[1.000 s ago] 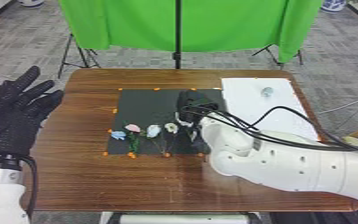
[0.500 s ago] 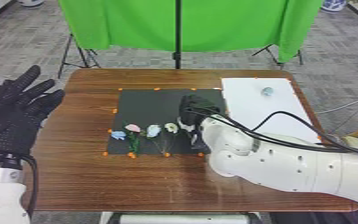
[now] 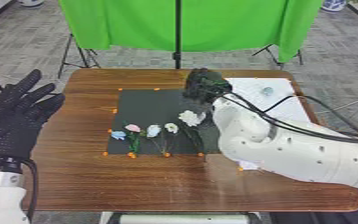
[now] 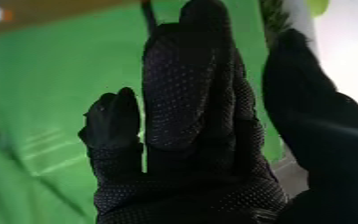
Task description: Arrange flowers
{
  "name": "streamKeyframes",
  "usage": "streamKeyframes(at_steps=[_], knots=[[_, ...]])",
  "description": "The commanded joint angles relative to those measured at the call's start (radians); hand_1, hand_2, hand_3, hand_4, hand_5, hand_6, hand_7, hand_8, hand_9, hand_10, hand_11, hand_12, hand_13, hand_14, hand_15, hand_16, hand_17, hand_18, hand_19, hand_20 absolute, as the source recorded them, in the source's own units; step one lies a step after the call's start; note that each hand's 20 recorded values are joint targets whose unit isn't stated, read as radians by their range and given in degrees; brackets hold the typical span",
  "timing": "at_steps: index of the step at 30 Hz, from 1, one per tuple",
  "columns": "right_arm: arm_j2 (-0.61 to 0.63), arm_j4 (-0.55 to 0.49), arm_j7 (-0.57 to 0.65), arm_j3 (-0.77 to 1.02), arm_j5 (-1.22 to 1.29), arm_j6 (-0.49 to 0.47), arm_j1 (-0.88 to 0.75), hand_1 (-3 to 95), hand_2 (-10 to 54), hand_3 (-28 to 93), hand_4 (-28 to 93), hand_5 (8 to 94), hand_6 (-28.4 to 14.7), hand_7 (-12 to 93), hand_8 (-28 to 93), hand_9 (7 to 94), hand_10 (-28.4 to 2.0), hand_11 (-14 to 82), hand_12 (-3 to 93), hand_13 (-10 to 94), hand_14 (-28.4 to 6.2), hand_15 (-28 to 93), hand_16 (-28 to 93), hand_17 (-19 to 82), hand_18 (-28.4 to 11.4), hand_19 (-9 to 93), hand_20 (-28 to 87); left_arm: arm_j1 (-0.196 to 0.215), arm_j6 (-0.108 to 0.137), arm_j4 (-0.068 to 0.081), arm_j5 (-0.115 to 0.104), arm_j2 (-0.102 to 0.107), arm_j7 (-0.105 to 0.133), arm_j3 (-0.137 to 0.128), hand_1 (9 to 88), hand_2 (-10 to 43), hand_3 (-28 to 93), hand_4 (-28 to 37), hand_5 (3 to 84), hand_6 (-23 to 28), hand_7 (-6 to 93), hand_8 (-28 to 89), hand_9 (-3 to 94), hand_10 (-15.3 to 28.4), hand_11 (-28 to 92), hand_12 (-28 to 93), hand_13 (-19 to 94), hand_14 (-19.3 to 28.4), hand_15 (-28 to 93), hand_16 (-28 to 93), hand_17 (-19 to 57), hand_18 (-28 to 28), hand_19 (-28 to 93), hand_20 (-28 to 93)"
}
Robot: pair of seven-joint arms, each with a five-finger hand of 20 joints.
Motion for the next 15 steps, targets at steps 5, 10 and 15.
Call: streamKeyframes(at_steps=[5,10,15], knots=[[0.122,0.219,0.049,0.002,0.102,-0.172,0.107,31.0,-8.9,82,-26,53.2,-2.6,16,-12,59.2,-17.6,15.0,13.9,68,-8.9,66,14,38,-19.0,93,26,-0.019,-0.003,0.006,0.002,0.015,0.001,0.021,20.8,8.2,77,-28.3,34.6,9.0,11.6,-8,29.9,18.8,24,10,25,27.4,54,-11,-6.8,24.4,63,6],[0.158,0.26,0.057,-0.036,0.087,-0.192,0.098,30.1,-8.6,82,-27,49.8,-3.0,16,-12,52.9,-18.5,13.0,13.7,64,-9.7,67,11,36,-18.5,93,22,-0.027,-0.012,0.008,0.007,0.014,-0.013,0.027,21.0,8.4,77,-28.3,34.6,9.0,11.7,-8,29.9,18.8,24,10,25,27.4,54,-11,-6.8,24.4,63,6],[0.169,0.286,0.081,-0.048,0.081,-0.233,0.084,30.1,-8.6,82,-27,48.5,-2.8,16,-12,51.0,-18.2,12.1,13.6,64,-9.4,68,11,36,-18.2,93,21,-0.04,-0.017,0.011,0.006,0.015,-0.012,0.039,21.0,8.4,77,-28.3,34.6,9.0,11.6,-8,29.9,18.8,25,10,25,27.5,54,-11,-6.8,24.4,63,6]])
